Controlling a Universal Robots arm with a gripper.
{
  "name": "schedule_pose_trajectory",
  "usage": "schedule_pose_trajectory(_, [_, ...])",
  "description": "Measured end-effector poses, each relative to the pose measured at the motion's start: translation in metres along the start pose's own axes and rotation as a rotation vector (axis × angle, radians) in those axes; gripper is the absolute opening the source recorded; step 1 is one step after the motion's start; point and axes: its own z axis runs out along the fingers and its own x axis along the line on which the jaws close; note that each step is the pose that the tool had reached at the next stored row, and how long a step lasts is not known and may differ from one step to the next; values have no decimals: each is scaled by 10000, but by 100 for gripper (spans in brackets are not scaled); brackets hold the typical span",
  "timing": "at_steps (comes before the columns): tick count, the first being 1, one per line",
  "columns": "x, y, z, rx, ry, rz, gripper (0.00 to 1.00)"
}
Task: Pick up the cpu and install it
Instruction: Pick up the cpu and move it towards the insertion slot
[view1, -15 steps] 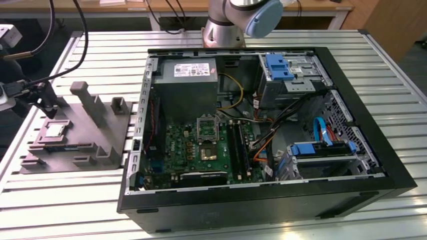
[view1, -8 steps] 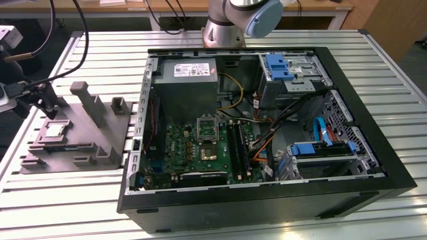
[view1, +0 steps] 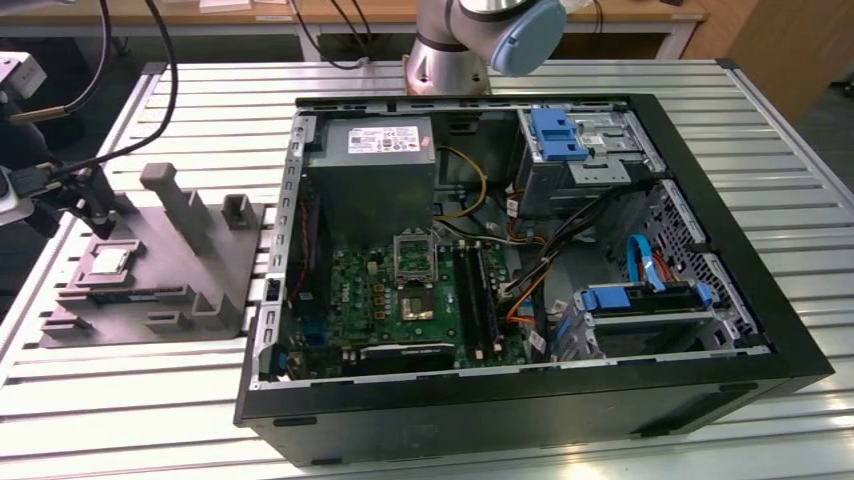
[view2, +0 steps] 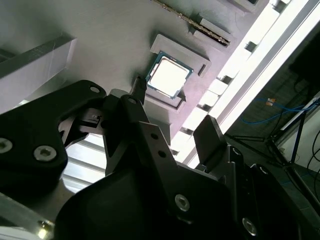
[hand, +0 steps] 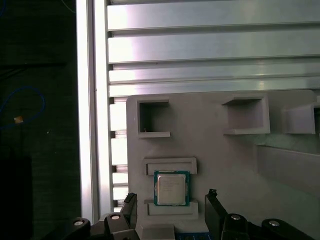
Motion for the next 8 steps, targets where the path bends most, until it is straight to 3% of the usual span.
schedule_pose_trajectory(3, [-4, 0, 10, -3, -3, 0, 65])
schedule_pose_trajectory(8, [-6, -13, 96, -1, -1, 12, 65])
